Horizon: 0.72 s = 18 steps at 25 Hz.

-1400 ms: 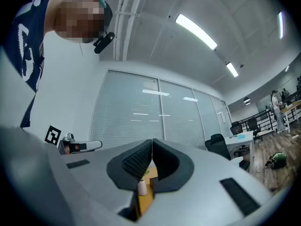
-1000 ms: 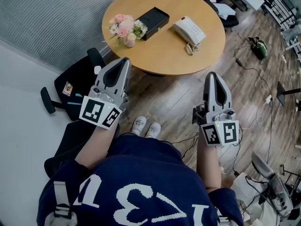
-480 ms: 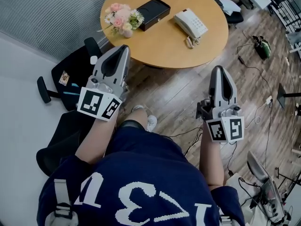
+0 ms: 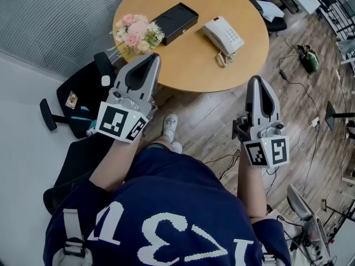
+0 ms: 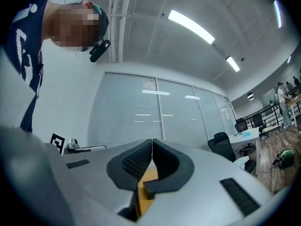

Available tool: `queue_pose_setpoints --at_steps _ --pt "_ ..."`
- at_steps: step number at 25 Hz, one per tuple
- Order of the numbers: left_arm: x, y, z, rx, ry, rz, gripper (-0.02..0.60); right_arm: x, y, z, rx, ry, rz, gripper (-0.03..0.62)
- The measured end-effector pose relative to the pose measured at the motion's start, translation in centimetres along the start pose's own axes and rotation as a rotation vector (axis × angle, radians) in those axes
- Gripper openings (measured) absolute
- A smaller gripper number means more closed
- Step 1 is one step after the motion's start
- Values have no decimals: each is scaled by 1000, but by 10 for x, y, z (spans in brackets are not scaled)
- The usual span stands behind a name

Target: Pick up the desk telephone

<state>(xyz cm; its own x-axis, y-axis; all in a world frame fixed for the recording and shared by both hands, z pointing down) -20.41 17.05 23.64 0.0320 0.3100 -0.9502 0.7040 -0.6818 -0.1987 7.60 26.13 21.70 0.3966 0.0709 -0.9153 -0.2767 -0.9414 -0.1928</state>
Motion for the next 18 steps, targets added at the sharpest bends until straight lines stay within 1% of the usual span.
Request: queue_pose_setpoints --at_steps 2,4,8,11,15,18 --pt "-2 11 9 2 12 -9 15 3 14 -8 0 -11 1 28" --pt "-5 24 19 -1 3 -22 15 4 29 -15 -2 -7 -1 28" --pt "-10 45 34 -48 -2 -69 15 2 62 -24 1 -14 8 28" --pt "-15 57 41 -77 -31 -92 15 -2 85 -31 -2 -11 3 28" --pt "-31 77 47 -102 -55 -72 15 -10 111 -37 -9 -6 4 28" --pt "-41 89 49 -123 -85 -63 15 -13 120 -41 -21 -6 9 28"
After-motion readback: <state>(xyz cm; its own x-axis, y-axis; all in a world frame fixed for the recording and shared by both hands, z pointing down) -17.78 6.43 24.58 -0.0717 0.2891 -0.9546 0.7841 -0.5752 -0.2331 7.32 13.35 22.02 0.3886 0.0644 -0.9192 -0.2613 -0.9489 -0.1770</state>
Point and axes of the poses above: the fingertips, and each gripper's own axes: y forward along the fingers, z to its left, x out of its top, the point moved 7 cm from there along -y, backward along the fingers, and after that the axes turned 15 degrees about y, right-handed, at the moved point
